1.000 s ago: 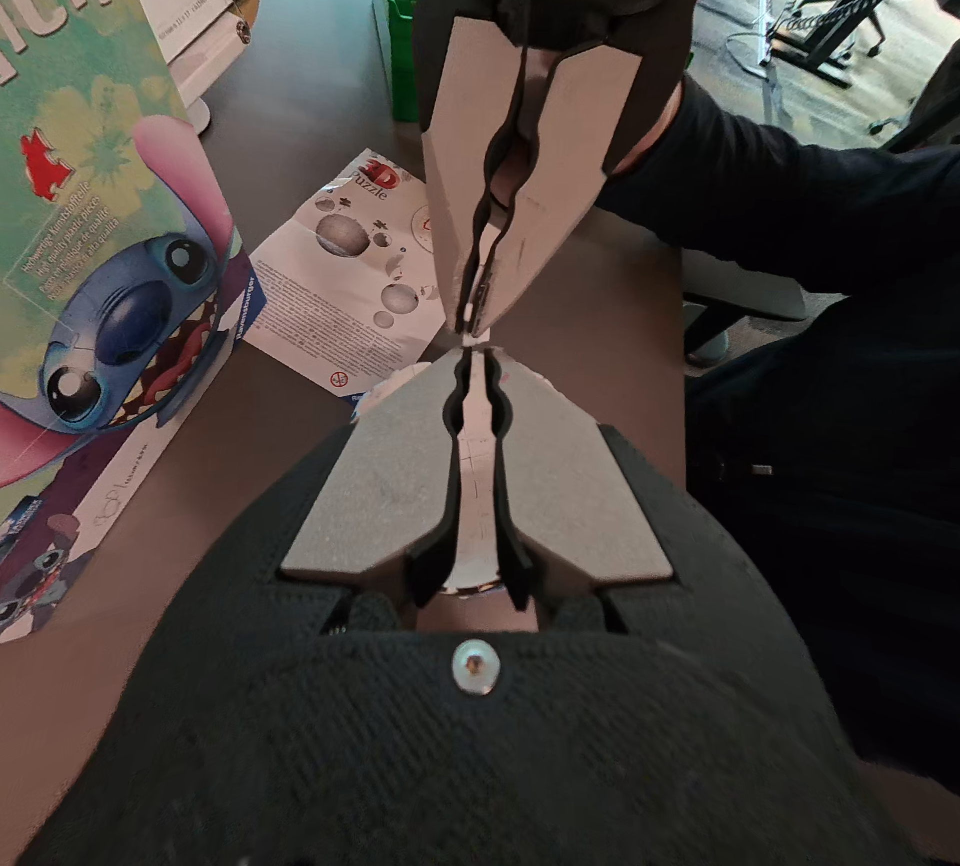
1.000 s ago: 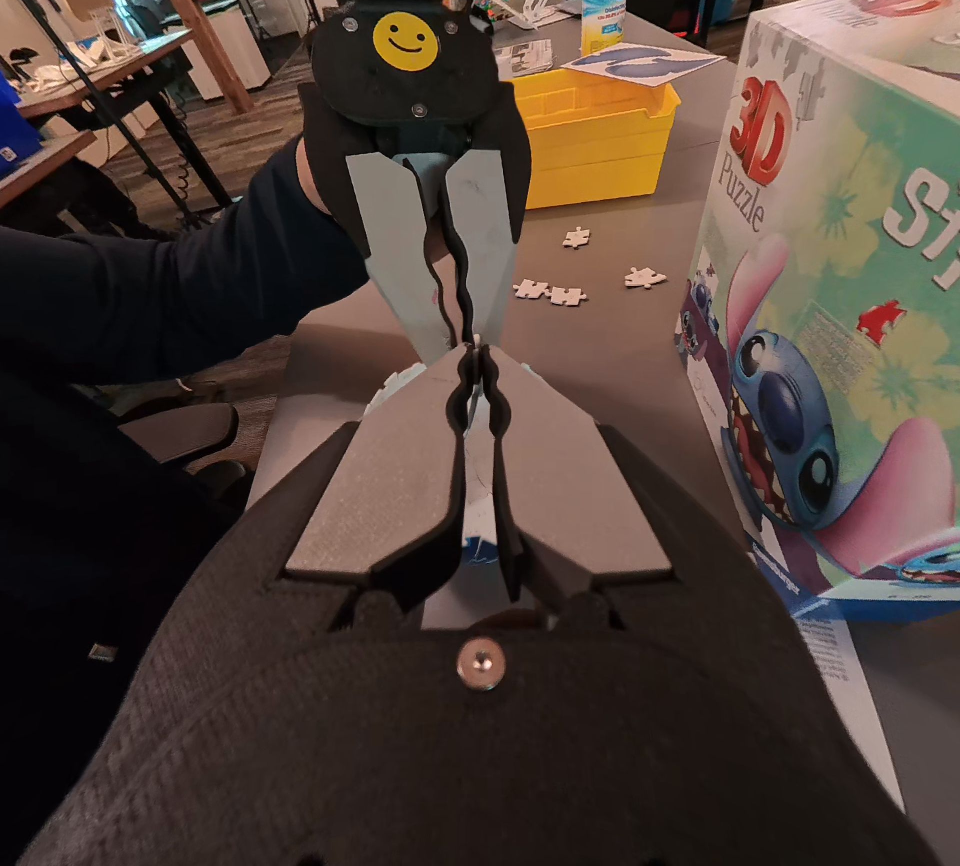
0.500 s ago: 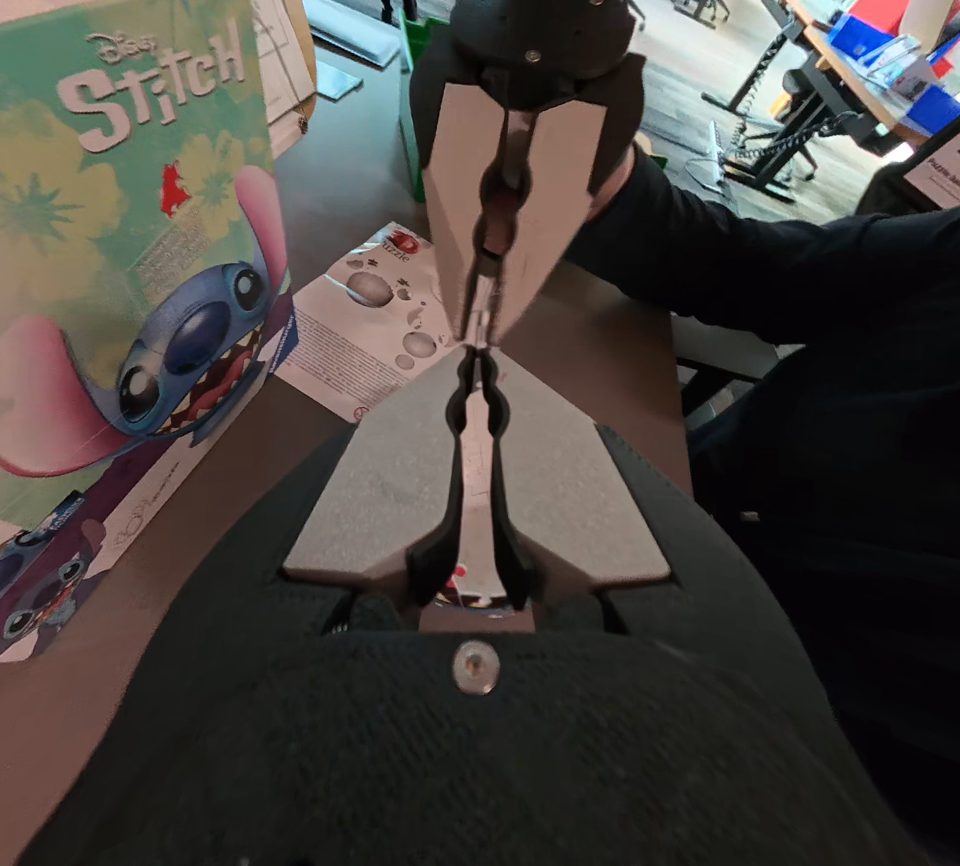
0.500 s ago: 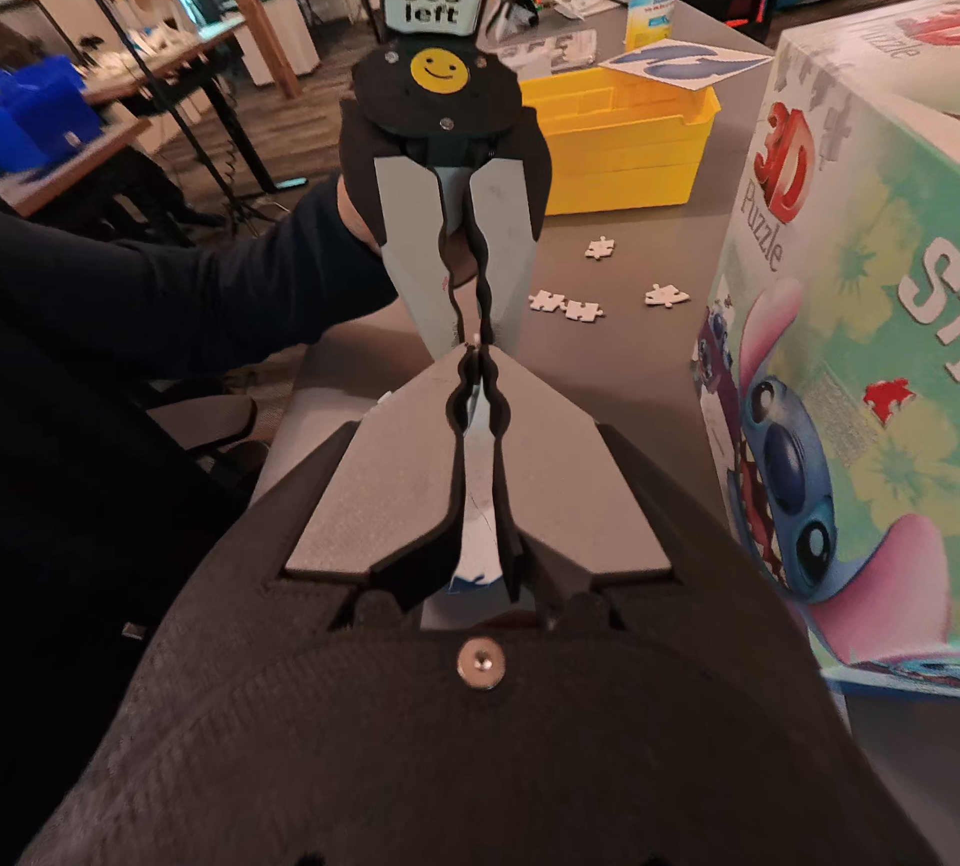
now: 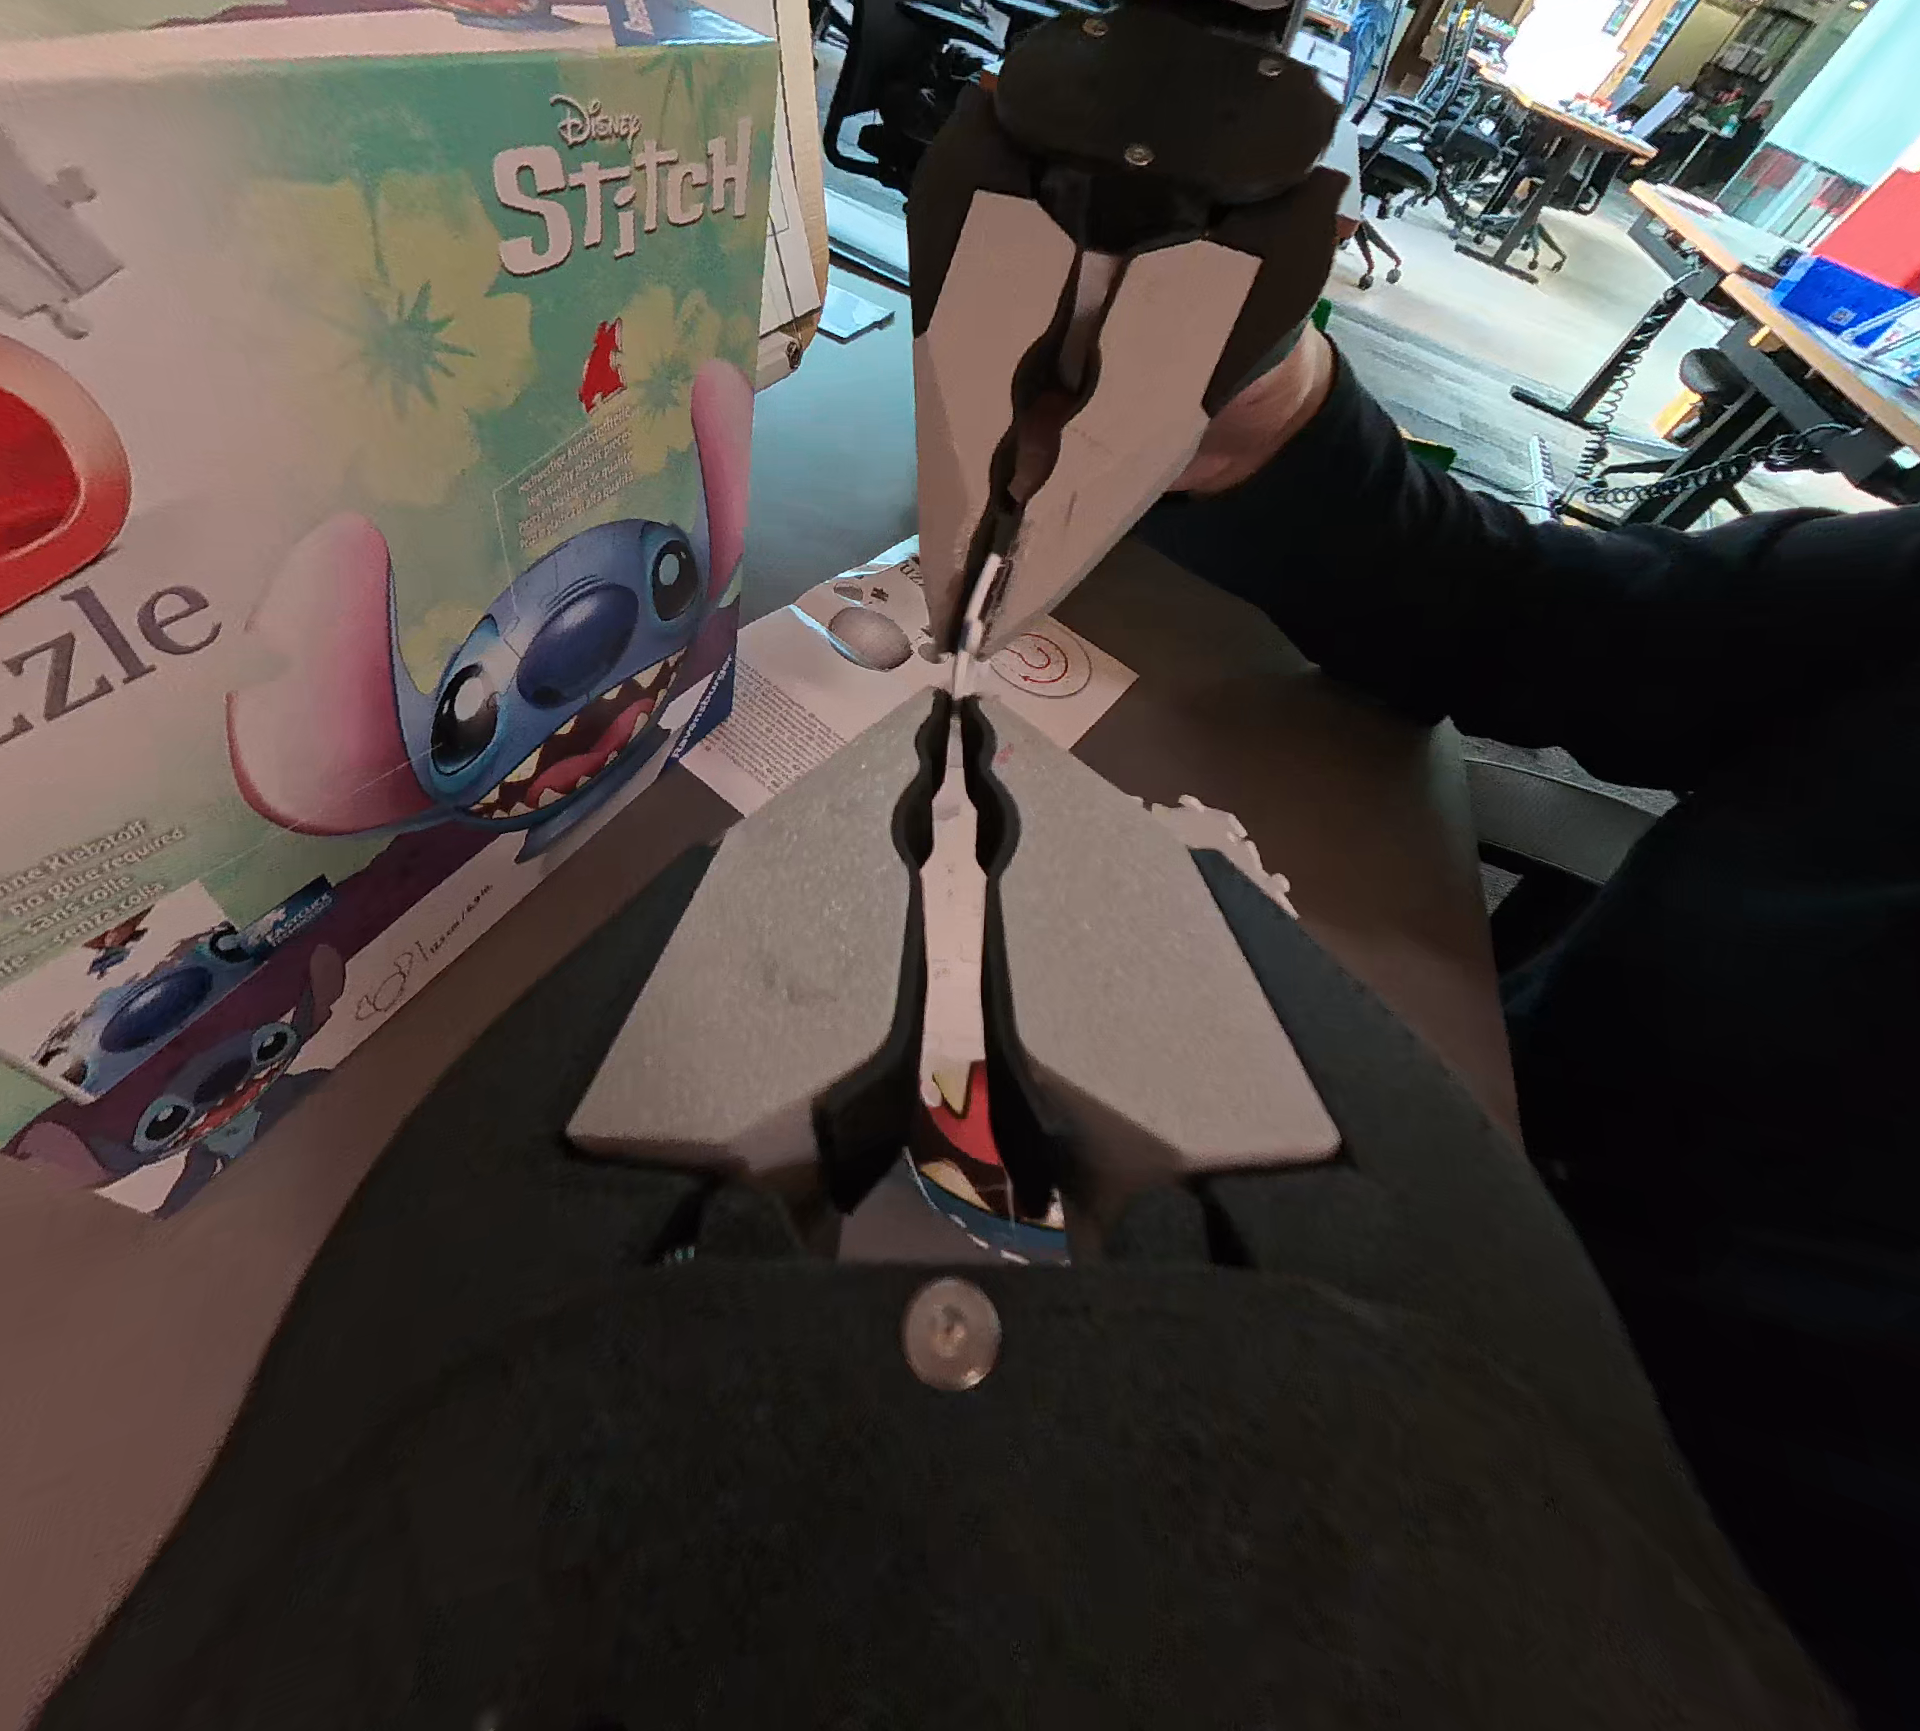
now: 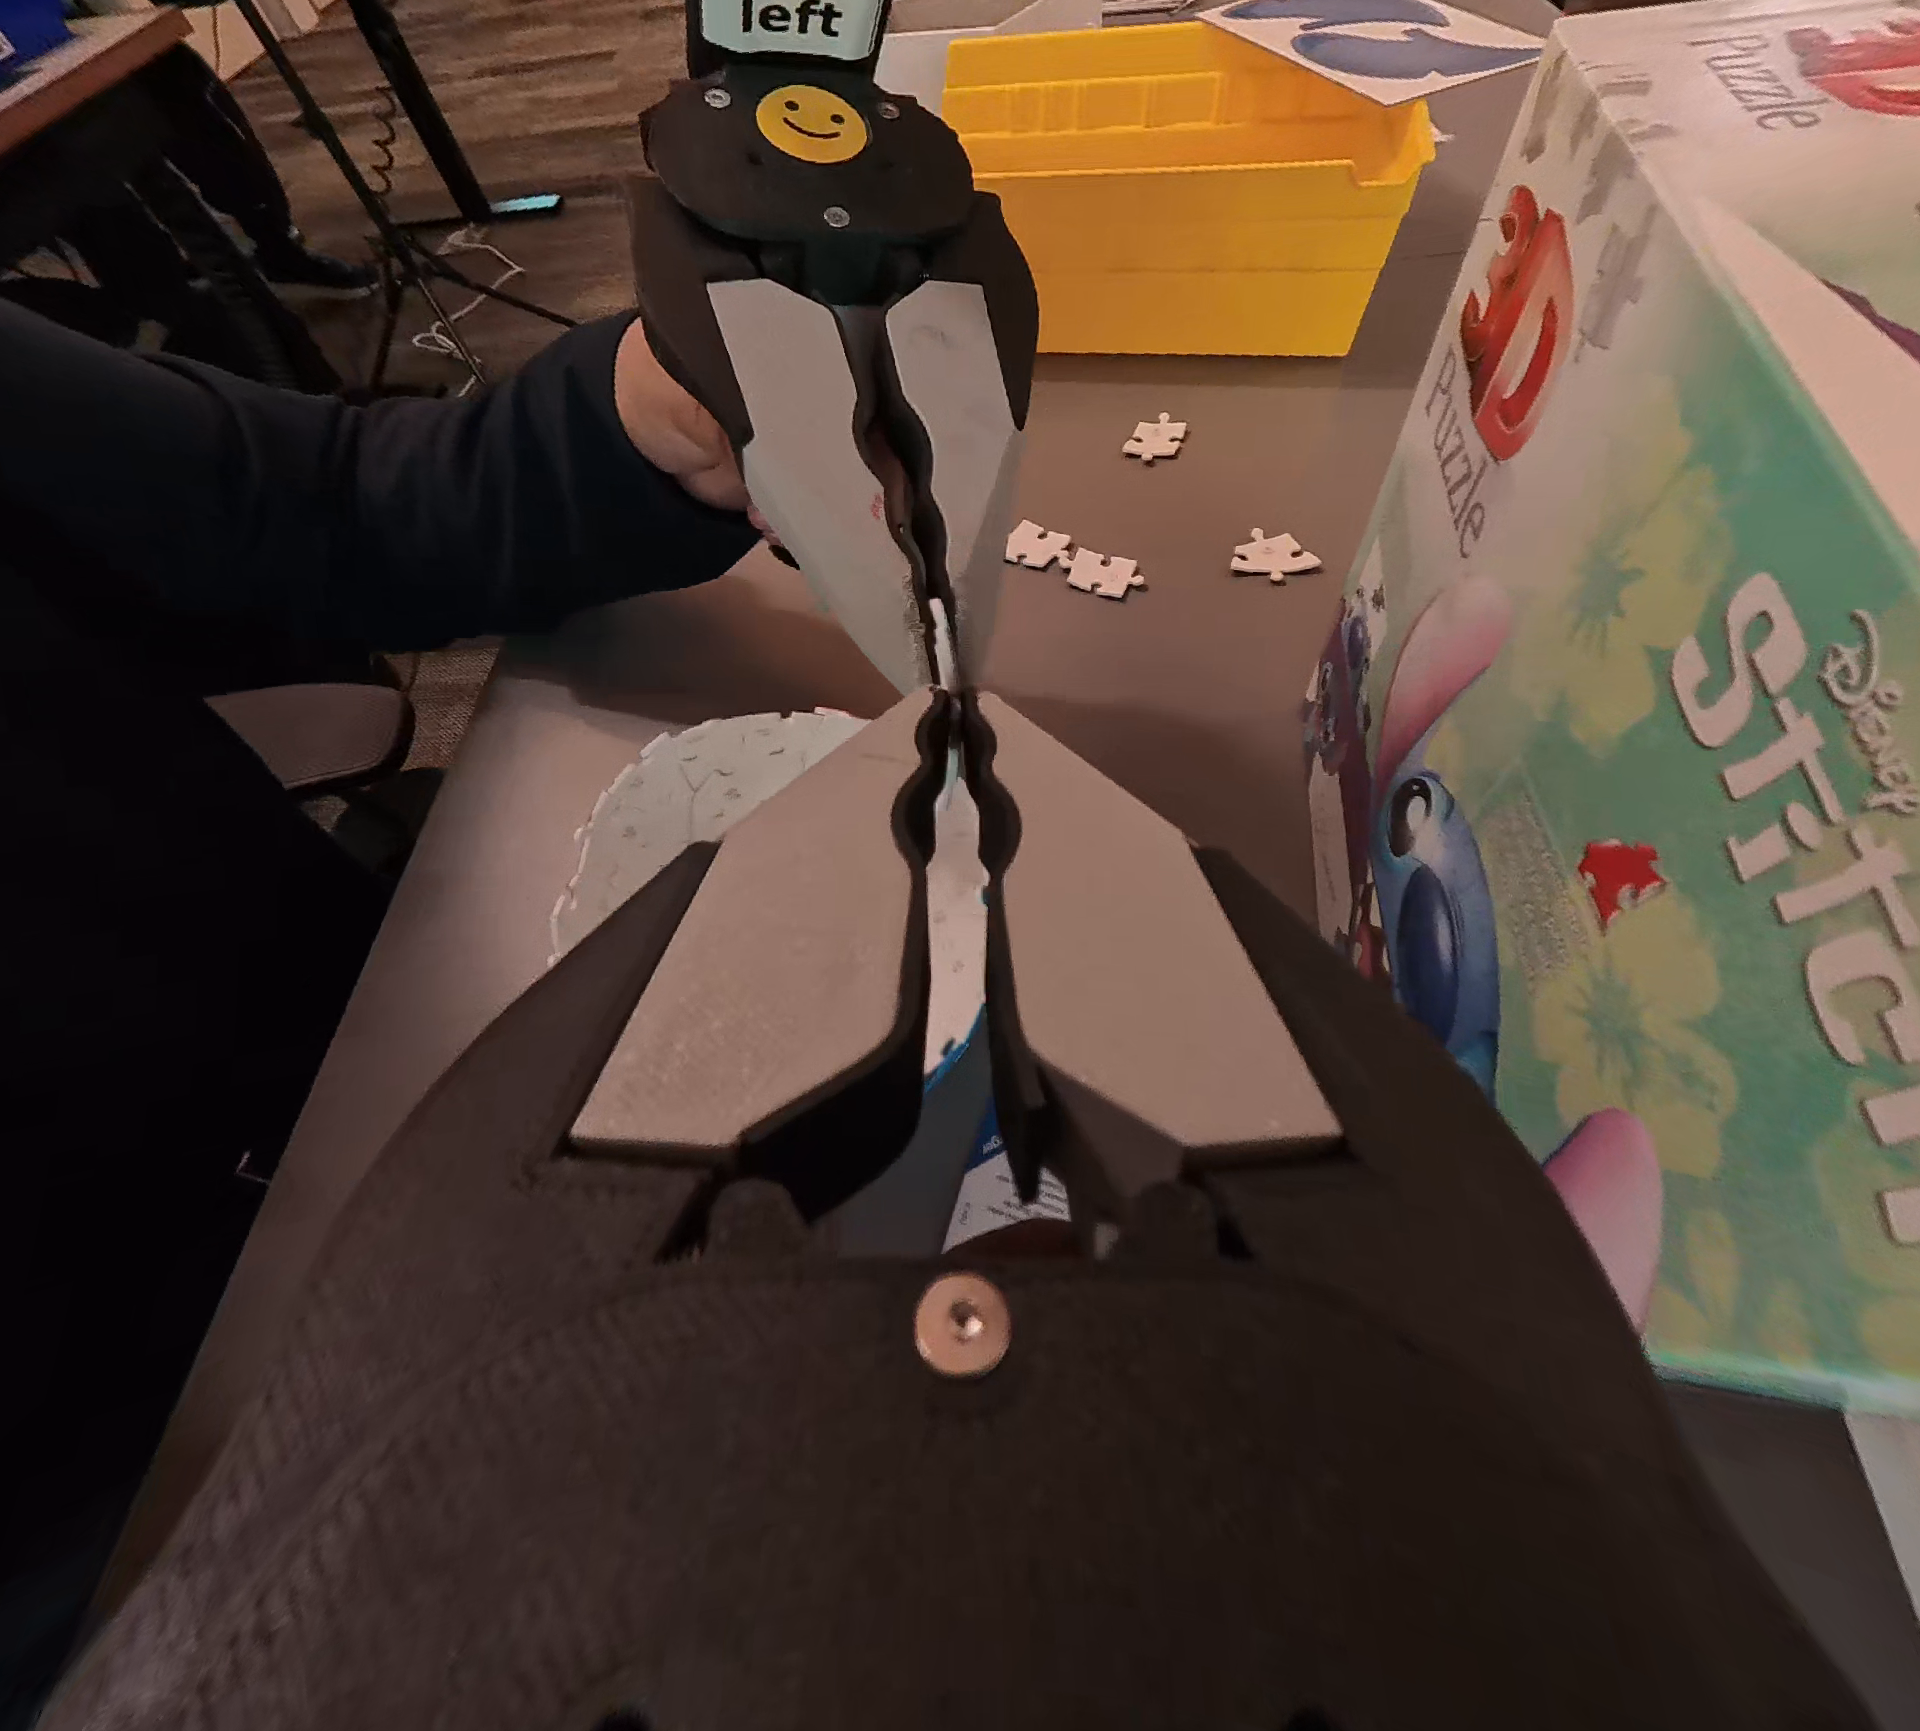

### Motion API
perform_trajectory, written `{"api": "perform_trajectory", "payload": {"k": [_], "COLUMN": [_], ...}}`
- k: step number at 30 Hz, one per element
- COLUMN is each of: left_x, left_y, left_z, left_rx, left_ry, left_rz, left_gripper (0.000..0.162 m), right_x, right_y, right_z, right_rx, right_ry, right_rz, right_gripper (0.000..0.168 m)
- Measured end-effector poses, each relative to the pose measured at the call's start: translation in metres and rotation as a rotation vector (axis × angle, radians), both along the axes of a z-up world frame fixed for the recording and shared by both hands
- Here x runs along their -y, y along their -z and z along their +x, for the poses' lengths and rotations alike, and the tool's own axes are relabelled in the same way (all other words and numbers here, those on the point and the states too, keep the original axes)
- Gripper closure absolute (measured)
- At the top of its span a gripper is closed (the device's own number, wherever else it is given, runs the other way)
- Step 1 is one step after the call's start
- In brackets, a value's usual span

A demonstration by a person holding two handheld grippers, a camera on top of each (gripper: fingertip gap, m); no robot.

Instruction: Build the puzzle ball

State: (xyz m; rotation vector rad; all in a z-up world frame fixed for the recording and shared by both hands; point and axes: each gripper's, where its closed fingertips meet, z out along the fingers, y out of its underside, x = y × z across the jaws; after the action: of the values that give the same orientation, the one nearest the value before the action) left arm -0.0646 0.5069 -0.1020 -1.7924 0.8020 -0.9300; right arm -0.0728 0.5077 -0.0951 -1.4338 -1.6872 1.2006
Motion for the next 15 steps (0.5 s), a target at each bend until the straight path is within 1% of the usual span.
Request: {"api": "perform_trajectory", "payload": {"k": [4,7,8,10,11,13,15], "left_x": [0.001,-0.002,-0.004,-0.008,-0.008,-0.003,-0.002], "left_y": [0.008,0.020,0.026,0.043,0.049,0.056,0.056], "left_z": [0.007,0.005,0.003,-0.003,-0.004,-0.004,-0.004], "left_rx": [-0.002,-0.051,-0.087,-0.193,-0.238,-0.311,-0.358], "left_ry": [0.019,0.001,-0.014,-0.055,-0.058,-0.048,-0.053], "left_rz": [-0.018,-0.056,-0.065,-0.091,-0.101,-0.114,-0.083], "left_gripper": [0.162,0.162,0.161,0.149,0.145,0.143,0.142], "right_x": [0.002,-0.002,-0.005,-0.011,-0.012,-0.016,-0.020], "right_y": [0.004,0.016,0.021,0.028,0.031,0.036,0.039], "right_z": [0.003,0.004,0.005,0.009,0.011,0.013,0.016], "right_rx": [0.034,0.101,0.125,0.174,0.191,0.206,0.204], "right_ry": [0.000,0.021,0.040,0.067,0.068,0.090,0.126], "right_rz": [0.053,0.152,0.192,0.260,0.287,0.351,0.387], "right_gripper": [0.168,0.168,0.168,0.168,0.168,0.168,0.168]}}
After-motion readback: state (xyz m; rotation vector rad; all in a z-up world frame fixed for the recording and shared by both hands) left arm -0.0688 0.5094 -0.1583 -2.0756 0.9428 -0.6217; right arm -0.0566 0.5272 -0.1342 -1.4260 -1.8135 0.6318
